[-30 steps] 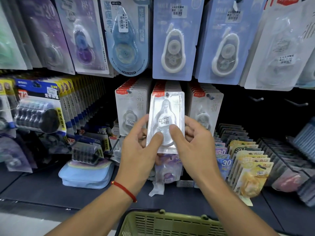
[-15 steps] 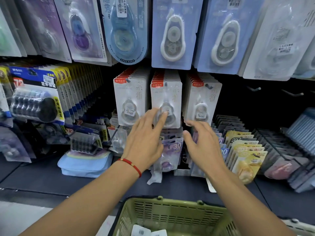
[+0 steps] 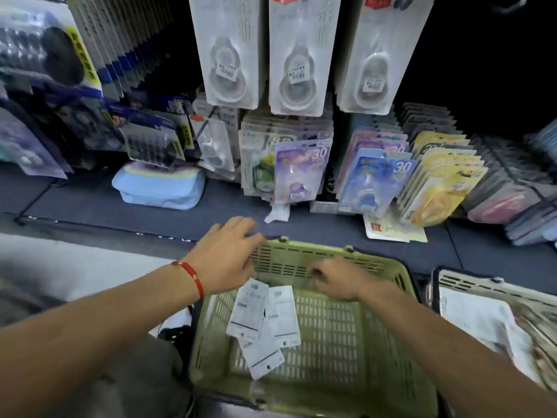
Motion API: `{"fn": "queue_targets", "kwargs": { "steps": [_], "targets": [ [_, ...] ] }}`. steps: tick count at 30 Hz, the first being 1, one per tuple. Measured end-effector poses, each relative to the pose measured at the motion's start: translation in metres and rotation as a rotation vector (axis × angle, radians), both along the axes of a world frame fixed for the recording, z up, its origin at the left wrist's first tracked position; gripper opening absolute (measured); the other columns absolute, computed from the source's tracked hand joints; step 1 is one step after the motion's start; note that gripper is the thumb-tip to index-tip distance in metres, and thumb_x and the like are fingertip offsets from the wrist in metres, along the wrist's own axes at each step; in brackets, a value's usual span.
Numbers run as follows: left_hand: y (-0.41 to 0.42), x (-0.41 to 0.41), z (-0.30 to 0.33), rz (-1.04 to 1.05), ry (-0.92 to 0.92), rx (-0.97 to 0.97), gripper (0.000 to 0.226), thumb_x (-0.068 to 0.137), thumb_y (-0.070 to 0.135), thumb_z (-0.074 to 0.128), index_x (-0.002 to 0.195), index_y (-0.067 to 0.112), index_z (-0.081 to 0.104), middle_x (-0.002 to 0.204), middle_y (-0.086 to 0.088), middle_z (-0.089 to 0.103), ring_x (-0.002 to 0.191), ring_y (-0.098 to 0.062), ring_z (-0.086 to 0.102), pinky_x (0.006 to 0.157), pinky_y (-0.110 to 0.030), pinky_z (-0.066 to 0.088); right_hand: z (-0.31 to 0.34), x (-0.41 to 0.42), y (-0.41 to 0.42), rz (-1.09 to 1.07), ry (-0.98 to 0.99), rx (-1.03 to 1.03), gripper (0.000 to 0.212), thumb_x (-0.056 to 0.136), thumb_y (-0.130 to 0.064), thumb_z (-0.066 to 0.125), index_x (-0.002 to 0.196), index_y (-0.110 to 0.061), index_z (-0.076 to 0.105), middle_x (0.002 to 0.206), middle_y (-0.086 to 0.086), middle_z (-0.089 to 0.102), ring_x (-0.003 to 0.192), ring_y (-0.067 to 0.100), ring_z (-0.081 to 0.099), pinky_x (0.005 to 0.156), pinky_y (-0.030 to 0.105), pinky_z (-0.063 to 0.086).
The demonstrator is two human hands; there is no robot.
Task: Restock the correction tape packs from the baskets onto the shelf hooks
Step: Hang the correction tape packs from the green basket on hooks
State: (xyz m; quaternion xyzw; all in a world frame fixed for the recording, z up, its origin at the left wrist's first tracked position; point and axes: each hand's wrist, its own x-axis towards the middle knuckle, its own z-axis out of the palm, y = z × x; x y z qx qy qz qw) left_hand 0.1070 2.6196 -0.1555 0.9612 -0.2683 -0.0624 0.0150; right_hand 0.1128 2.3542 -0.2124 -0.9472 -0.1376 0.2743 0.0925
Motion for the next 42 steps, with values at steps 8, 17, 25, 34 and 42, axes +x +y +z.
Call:
{"fn": "queue_targets", "kwargs": {
  "steps": [8,17,25,34,42],
  "targets": [
    [0.051,-0.06,-0.118,0.083,0.153,0.217,0.083,0.085,0.054,0.062,0.16,0.03,0.035,0.174,-0.015,-0.014,0.151,-0.033,-0.041,0.126,-0.043,0.03,-0.147,-0.046,0.056,0.315,0.159,-0.116,0.084,0.101,-0.048,0.062,0.167,-0.021,0.018,0.177,0.007,0.009,0.162,0.03,0.012,0.127,0.054,0.02],
    [0.041,-0.06,-0.115,0.12,0.141,0.131,0.072,0.083,0.043,0.068,0.15,0.022,0.052,0.173,-0.013,0.015,0.16,-0.036,-0.019,0.128,-0.054,0.024,-0.208,-0.047,0.117,0.172,0.089,0.089,0.11,0.096,-0.044,0.072,0.166,-0.005,-0.003,0.175,0.015,-0.013,0.163,0.035,-0.005,0.131,0.049,0.008],
    [0.005,-0.035,-0.098,0.362,0.243,-0.368,0.081,0.088,0.022,0.08,0.156,0.002,0.042,0.164,-0.018,0.037,0.159,-0.031,0.019,0.13,-0.036,0.011,-0.112,0.009,0.03,-0.442,0.267,0.95,0.018,0.098,-0.022,0.071,0.113,-0.022,0.08,0.116,0.007,0.08,0.094,0.017,0.077,0.083,0.042,0.066],
    [0.0,-0.036,-0.086,0.757,0.674,-0.729,0.034,0.098,0.016,0.072,0.131,0.013,0.064,0.119,-0.006,0.073,0.11,-0.024,0.069,0.093,-0.032,0.051,-0.143,-0.026,0.049,-0.353,0.03,0.602,0.03,0.106,-0.033,0.059,0.133,-0.019,0.066,0.119,0.001,0.076,0.105,0.022,0.075,0.072,0.028,0.057],
    [0.019,-0.04,-0.082,1.043,0.708,-0.994,0.025,0.098,0.012,0.066,0.123,0.012,0.07,0.117,-0.011,0.076,0.111,-0.034,0.072,0.103,-0.053,0.055,-0.216,-0.067,0.075,0.709,-0.015,-0.118,0.112,0.09,-0.021,0.082,0.169,-0.021,0.002,0.177,0.003,-0.011,0.163,0.025,-0.008,0.13,0.051,0.004]
  ]
}}
